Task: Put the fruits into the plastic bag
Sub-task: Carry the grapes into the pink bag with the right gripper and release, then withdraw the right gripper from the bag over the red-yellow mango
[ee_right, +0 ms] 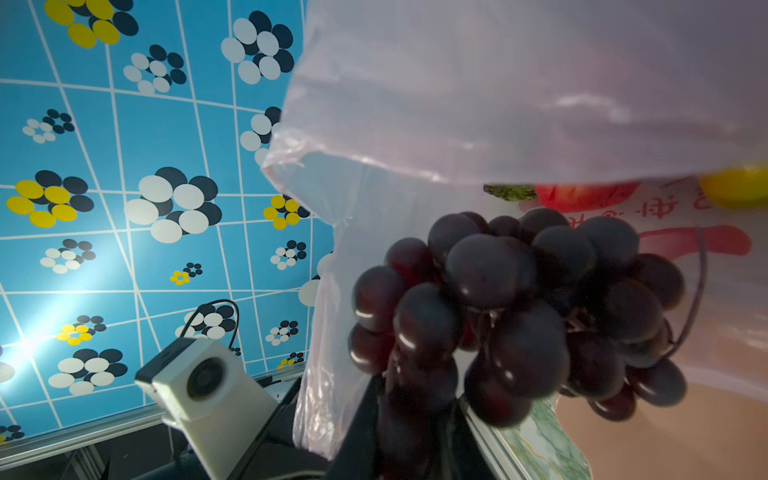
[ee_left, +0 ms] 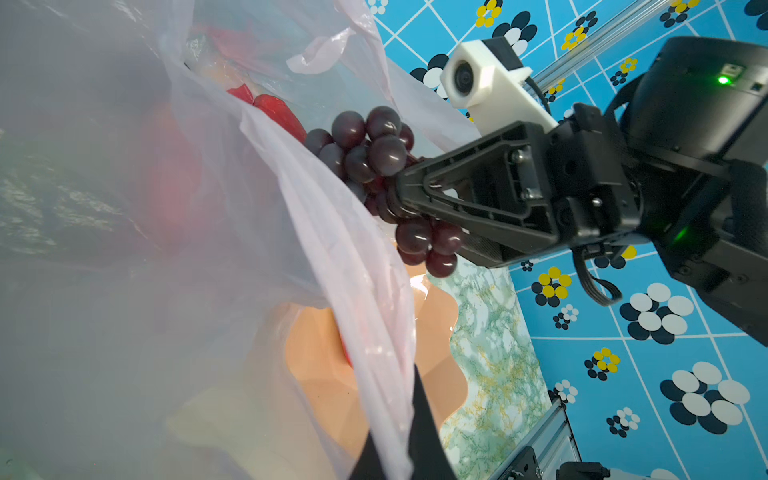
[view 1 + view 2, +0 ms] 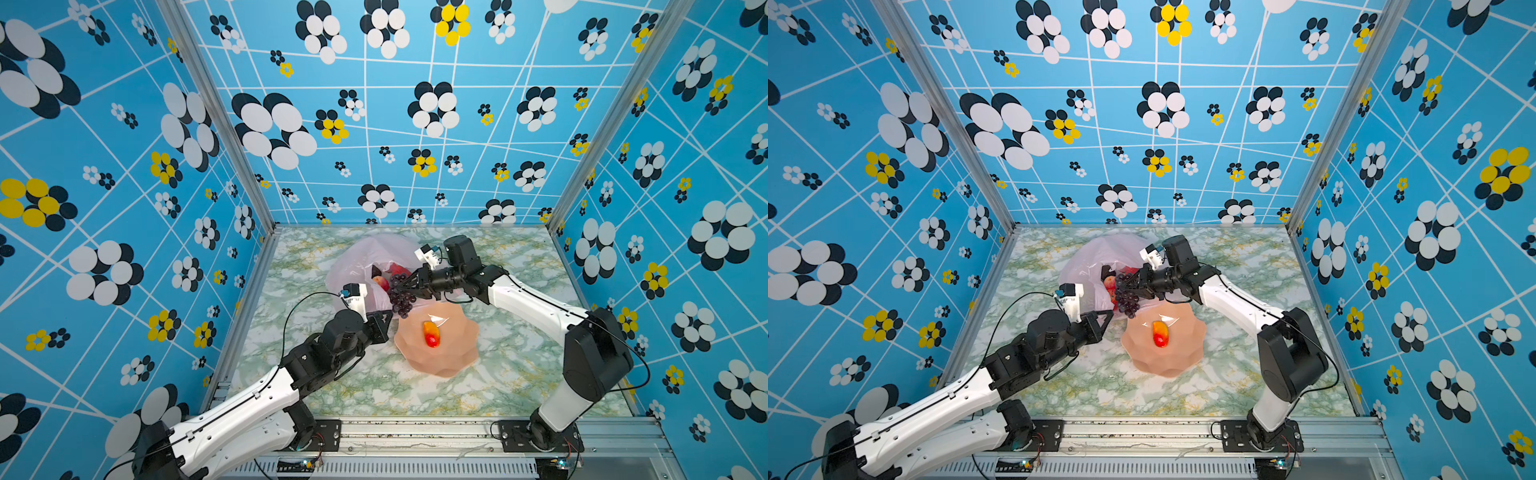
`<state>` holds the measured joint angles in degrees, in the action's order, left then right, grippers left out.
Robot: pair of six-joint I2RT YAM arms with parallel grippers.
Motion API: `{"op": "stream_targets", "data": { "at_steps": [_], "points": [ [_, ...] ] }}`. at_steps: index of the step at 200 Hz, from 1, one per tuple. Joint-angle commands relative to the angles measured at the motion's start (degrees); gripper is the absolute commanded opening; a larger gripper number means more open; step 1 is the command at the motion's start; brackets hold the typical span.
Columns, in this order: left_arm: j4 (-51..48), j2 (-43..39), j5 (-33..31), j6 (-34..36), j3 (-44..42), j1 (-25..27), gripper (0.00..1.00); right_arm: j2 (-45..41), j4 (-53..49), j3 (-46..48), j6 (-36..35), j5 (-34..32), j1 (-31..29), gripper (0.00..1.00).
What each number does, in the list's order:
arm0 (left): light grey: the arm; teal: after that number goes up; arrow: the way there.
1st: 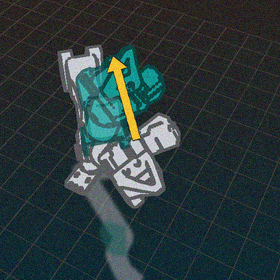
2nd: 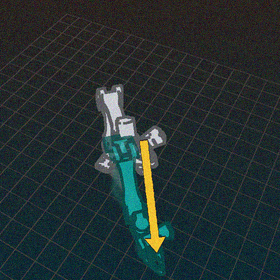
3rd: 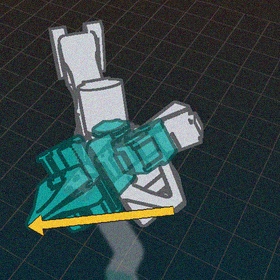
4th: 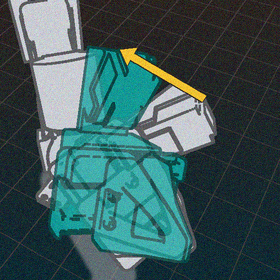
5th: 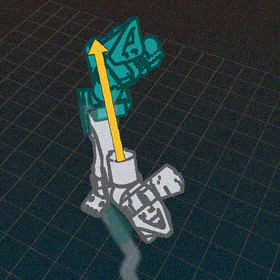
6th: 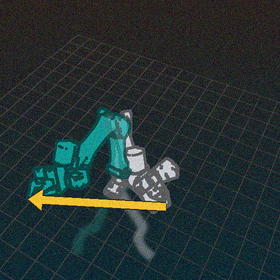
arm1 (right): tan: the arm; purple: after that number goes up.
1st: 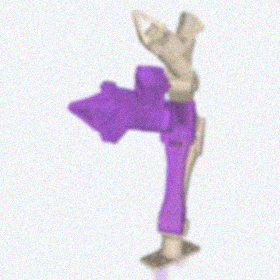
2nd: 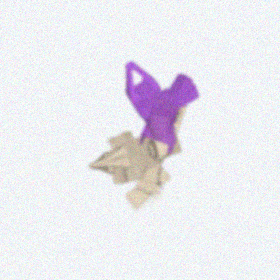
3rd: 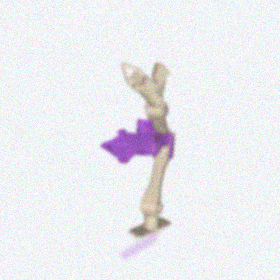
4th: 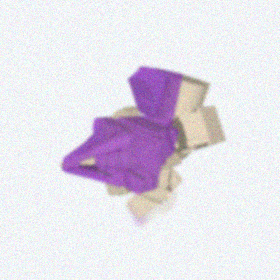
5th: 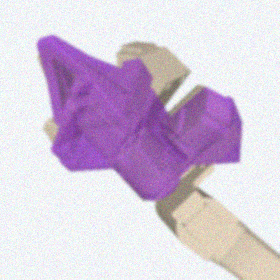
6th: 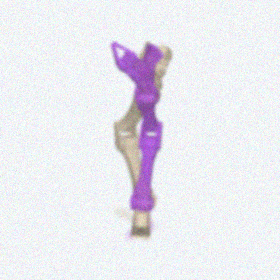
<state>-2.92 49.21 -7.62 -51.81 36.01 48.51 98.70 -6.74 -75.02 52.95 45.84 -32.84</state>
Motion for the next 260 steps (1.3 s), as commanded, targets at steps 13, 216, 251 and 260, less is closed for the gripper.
{"op": "stream_targets", "data": {
  "at_steps": [13,216,251,260],
  "points": [
    [1.87,1.82,2.21,1.71,2.33,0.41,0.00,6.11,1.77,-9.09,2.05,-2.80,2.22,0.21],
    [5.36,2.25,1.51,2.50,1.61,0.44,0.00,5.80,-8.55,-13.14,-6.05,-8.11,0.68,0.99],
    [5.16,0.53,0.27,1.58,-0.17,0.44,0.00,-3.55,-13.98,-8.03,-10.15,-11.09,0.72,0.99],
    [5.49,-0.16,-0.13,1.16,-0.98,0.38,0.00,-6.35,-15.70,-6.62,-11.26,-12.06,0.71,0.99]
  ]
}}
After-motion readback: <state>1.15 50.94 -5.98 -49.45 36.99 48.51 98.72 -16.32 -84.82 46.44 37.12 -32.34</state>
